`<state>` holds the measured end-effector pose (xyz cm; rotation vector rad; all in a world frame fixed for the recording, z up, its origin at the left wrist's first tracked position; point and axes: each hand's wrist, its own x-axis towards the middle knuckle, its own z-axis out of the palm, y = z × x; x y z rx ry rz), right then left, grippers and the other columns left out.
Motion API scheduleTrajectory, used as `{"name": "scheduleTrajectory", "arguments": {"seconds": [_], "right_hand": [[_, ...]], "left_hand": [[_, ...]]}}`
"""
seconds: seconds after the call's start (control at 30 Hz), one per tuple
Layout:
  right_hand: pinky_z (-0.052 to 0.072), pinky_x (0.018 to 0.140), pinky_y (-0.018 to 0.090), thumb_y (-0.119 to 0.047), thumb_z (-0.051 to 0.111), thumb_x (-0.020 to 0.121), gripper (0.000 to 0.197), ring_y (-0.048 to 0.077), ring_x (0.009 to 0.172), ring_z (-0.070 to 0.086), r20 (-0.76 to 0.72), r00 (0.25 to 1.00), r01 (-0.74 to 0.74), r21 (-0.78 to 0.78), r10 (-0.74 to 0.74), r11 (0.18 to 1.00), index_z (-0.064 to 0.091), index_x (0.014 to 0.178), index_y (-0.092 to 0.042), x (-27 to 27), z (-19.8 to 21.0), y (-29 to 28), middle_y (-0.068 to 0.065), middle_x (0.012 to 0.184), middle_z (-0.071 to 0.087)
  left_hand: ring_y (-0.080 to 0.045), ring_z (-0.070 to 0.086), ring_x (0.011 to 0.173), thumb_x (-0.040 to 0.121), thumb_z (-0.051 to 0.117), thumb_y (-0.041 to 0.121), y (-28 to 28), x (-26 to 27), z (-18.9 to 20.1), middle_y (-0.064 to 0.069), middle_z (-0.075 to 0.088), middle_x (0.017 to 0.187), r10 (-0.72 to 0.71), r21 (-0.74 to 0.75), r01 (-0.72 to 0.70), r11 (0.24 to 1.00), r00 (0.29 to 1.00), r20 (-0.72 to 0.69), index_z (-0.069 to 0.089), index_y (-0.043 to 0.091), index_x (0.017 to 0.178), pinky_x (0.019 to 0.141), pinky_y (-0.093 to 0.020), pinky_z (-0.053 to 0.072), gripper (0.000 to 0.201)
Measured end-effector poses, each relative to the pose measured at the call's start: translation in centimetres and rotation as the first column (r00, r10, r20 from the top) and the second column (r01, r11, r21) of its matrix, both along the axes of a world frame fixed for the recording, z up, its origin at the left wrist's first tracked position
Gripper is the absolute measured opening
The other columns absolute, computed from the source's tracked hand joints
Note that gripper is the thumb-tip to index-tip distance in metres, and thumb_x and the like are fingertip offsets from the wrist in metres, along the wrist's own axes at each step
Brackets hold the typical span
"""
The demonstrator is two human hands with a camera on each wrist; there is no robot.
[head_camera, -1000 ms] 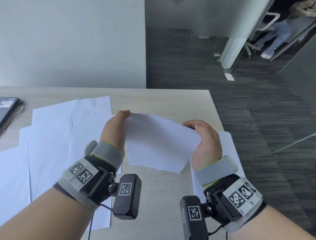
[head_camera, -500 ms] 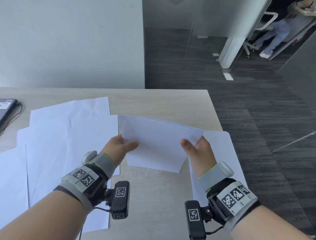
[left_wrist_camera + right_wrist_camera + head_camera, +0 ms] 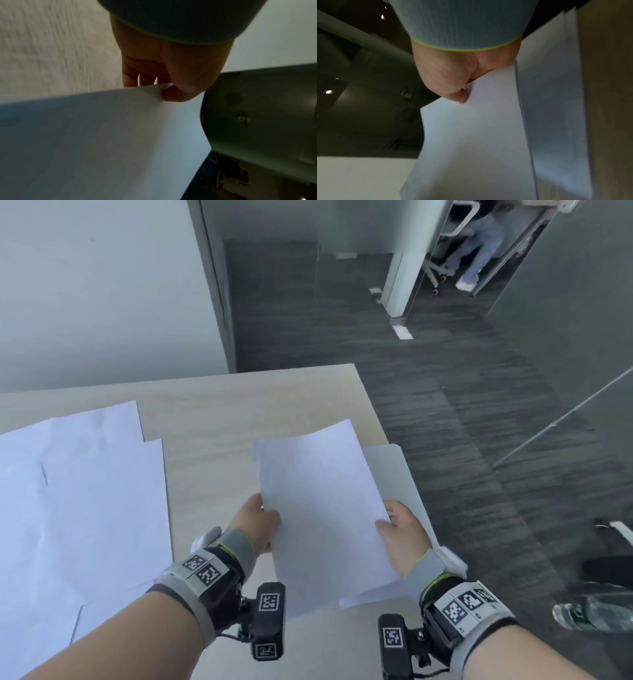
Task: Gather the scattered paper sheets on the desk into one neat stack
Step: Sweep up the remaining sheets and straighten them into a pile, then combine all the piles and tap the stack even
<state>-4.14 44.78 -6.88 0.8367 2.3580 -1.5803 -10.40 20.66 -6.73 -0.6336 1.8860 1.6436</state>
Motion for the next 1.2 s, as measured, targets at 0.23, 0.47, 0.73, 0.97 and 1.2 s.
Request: {"name": "scheduleTrajectory", "arguments": {"seconds": [0.23,0.47,0.73,0.97,1.2], "right_hand": [[0.046,0.058,0.025,-0.008,0.047,0.093,0.035,0.011,0.079,0.066,0.098,0.993,0.053,0.117,-0.065,0.992,0.062,0.119,-0.026,1.8,-1.8,7.6,-0.014,0.097,0.070],[0.049,0.068,0.029,-0.016,0.051,0.097,0.048,0.016,0.089,0.063,0.163,0.986,-0.046,0.145,0.022,0.988,0.047,0.142,-0.033,1.5,-2.5,10.1,-0.010,0.117,0.063],[0.047,0.100,0.040,-0.024,0.057,0.092,0.058,0.025,0.125,0.054,0.179,0.983,-0.001,0.197,-0.035,0.980,0.042,0.147,-0.030,1.4,-3.3,10.7,0.002,0.148,0.047],[0.040,0.086,0.032,-0.028,0.054,0.095,0.060,0.026,0.132,0.048,0.213,0.976,-0.081,0.170,0.044,0.982,0.034,0.152,-0.031,1.7,-3.2,9.4,0.000,0.158,0.033],[0.041,0.104,0.038,-0.025,0.053,0.093,0.046,0.020,0.134,0.043,0.080,0.992,-0.116,0.316,0.096,0.942,0.052,0.139,-0.028,0.3,-1.3,6.5,-0.009,0.152,0.040]], "left_hand": [[-0.027,0.072,0.093,0.090,0.048,-0.010,8.3,-0.1,-1.5,-0.005,0.073,0.105,-0.139,0.024,0.138,0.990,0.988,0.063,0.058,0.017,0.125,0.068,-0.037,0.062,0.045],[-0.019,0.062,0.092,0.091,0.062,0.013,10.2,-0.4,-1.2,0.005,0.064,0.113,-0.262,-0.140,0.264,0.954,0.964,0.038,0.051,0.026,0.137,0.092,-0.044,0.055,0.048],[-0.020,0.059,0.081,0.091,0.064,0.016,9.8,1.6,-1.6,-0.003,0.060,0.116,-0.217,-0.204,0.226,0.952,0.974,0.068,0.055,0.024,0.133,0.097,-0.051,0.057,0.043],[-0.023,0.059,0.080,0.089,0.063,0.021,9.9,2.9,-1.7,-0.001,0.061,0.092,-0.289,-0.189,0.303,0.934,0.952,0.098,0.063,0.034,0.115,0.096,-0.050,0.058,0.029],[-0.018,0.062,0.097,0.095,0.060,0.027,3.5,3.0,-1.8,0.015,0.060,0.126,-0.295,-0.255,0.280,0.925,0.955,-0.019,0.061,0.036,0.122,0.087,-0.031,0.049,0.029]]}}
